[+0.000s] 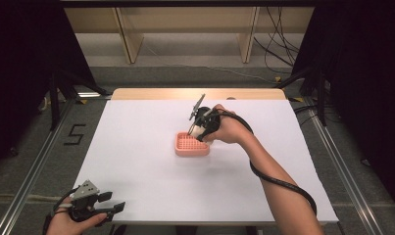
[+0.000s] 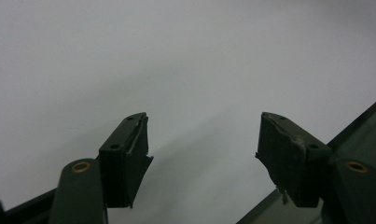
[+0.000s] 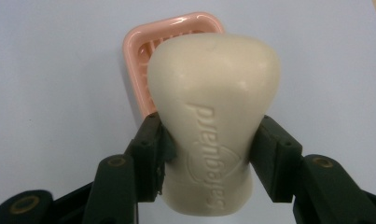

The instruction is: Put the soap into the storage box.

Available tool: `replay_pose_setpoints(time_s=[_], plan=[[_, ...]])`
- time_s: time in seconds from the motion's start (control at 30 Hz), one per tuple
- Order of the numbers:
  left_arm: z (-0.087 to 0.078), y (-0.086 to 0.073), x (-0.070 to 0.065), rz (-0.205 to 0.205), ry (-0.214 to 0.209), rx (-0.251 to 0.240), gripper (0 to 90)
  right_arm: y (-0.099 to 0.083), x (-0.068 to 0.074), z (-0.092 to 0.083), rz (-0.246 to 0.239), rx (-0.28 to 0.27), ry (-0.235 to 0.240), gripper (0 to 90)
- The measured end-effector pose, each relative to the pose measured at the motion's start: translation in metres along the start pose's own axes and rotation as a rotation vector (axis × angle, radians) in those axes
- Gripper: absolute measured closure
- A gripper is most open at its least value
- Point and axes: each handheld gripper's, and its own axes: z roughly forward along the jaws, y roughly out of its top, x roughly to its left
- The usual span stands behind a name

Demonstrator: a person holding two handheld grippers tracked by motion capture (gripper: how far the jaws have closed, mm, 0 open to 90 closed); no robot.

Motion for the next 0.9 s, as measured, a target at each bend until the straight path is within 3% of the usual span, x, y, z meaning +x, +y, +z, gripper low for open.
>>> replay_pose_setpoints(time_s=[0.07, 0.23, 0.27, 0.37, 0.4, 0.5, 0.7, 0.73, 0.77, 0.8, 0.9], plan=[[0.0000, 0.0000, 0.0000, -0.002, 0.000, 0.000, 33.2, 0.0007, 0.0008, -0.0003, 0.017, 0.009, -0.008, 50.4], [0.0001, 0.0000, -0.0001, -0.001, 0.000, 0.000, 33.2, 0.0023, 0.0001, 0.0012, -0.001, -0.004, 0.002, 50.4], [0.0001, 0.0000, 0.0000, -0.001, 0.000, 0.000, 33.2, 0.0023, 0.0026, 0.0017, 0.030, 0.001, 0.006, 50.4], [0.0000, 0.0000, 0.0000, -0.002, 0.000, -0.001, 33.2, 0.0034, -0.0009, 0.0029, -0.016, 0.001, -0.011, 50.4], [0.0000, 0.0000, 0.0000, -0.001, 0.000, -0.001, 33.2, 0.0034, 0.0010, 0.0028, 0.016, 0.010, -0.005, 50.4], [0.0000, 0.0000, 0.0001, -0.001, 0.000, -0.001, 33.2, 0.0048, -0.0017, 0.0030, -0.017, 0.012, -0.018, 50.4], [-0.0006, 0.0004, 0.0002, 0.000, -0.004, 0.006, 33.2, 0.0075, 0.0007, 0.0042, 0.000, 0.018, -0.018, 50.4], [-0.0006, 0.0004, 0.0002, 0.000, -0.004, 0.007, 33.2, 0.0082, -0.0003, 0.0059, -0.024, 0.007, -0.004, 50.4], [0.0002, 0.0000, 0.0000, -0.002, 0.001, -0.003, 33.2, 0.0083, 0.0015, 0.0056, 0.003, 0.017, -0.011, 50.4], [0.0002, 0.0000, 0.0001, -0.003, 0.000, -0.002, 33.2, 0.0087, 0.0004, 0.0066, -0.022, 0.017, -0.010, 50.4], [0.0000, 0.0000, 0.0002, -0.003, -0.001, -0.002, 33.2, 0.0104, 0.0008, 0.0084, -0.019, 0.020, -0.011, 50.4]])
